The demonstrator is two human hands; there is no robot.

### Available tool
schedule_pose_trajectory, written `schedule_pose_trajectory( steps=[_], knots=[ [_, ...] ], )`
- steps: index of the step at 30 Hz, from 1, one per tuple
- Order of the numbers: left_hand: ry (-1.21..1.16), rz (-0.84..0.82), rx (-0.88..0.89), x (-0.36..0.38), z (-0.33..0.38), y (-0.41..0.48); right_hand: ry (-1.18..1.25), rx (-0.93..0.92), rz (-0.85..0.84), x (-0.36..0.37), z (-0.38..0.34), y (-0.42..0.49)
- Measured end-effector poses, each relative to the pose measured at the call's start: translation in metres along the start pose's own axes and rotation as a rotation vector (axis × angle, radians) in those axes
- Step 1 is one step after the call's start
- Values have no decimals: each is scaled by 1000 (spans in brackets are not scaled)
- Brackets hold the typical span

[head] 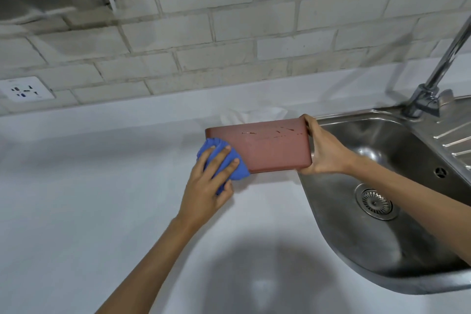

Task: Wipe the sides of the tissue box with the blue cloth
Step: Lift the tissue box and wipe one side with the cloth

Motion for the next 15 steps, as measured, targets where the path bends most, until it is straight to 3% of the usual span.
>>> schedule_pose_trajectory(
  steps=[6,13,15],
  knots=[
    [70,93,-183,9,-4,58,15,3,11,2,-1,1],
    [17,-49,153,7,21,13,-49,-10,-5,3,1,3],
    [50,-49,144,2,12,16,-57,-3,-2,3,1,2]
  ],
)
Point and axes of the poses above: each hand's wrist, its own y-axis towards the middle knuckle, its own x-axis out of the palm, z = x × y, the point moved 4 cm from there along y, towards the middle knuckle, and after that the axes turned 11 degrees about z, right-handed, at the moved point
